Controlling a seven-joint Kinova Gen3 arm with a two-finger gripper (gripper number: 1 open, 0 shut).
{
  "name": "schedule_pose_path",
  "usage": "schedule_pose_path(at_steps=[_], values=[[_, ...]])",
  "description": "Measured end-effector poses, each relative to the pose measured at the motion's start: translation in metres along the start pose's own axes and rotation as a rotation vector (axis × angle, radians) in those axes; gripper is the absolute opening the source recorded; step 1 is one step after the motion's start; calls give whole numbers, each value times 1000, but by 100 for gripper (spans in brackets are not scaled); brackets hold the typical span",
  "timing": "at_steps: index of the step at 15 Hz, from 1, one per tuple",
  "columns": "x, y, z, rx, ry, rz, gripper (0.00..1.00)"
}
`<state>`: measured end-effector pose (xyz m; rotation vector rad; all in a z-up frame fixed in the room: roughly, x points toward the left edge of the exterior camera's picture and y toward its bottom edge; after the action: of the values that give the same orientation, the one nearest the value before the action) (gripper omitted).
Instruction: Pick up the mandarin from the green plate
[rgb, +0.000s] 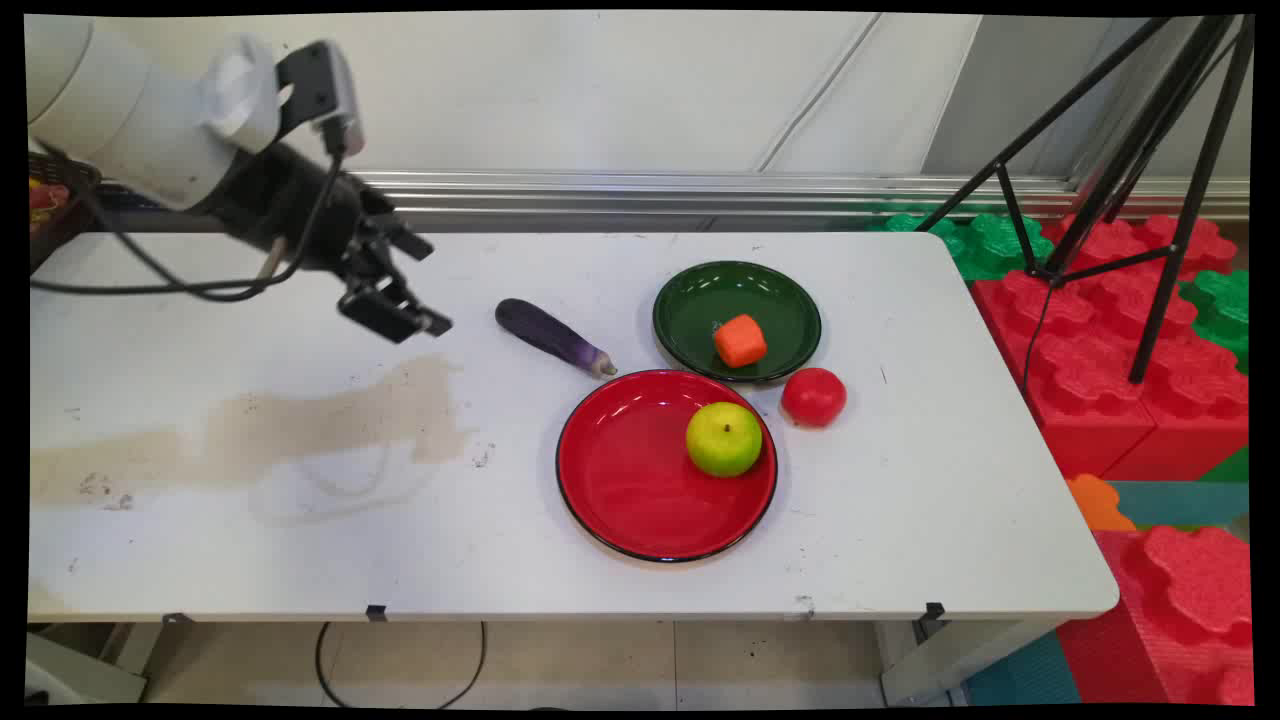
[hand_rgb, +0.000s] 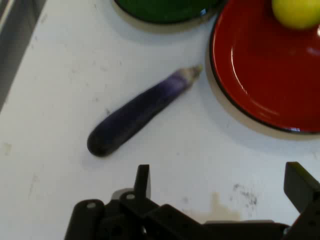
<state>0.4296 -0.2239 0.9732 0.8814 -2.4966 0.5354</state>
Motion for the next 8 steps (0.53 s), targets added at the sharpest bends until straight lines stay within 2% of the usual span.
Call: schedule_pose_path(at_steps=[2,5,8], values=[[14,0,2,8,5,3,100],[49,4,10,24,12,11,100],[86,11,27,37,-5,22,100]])
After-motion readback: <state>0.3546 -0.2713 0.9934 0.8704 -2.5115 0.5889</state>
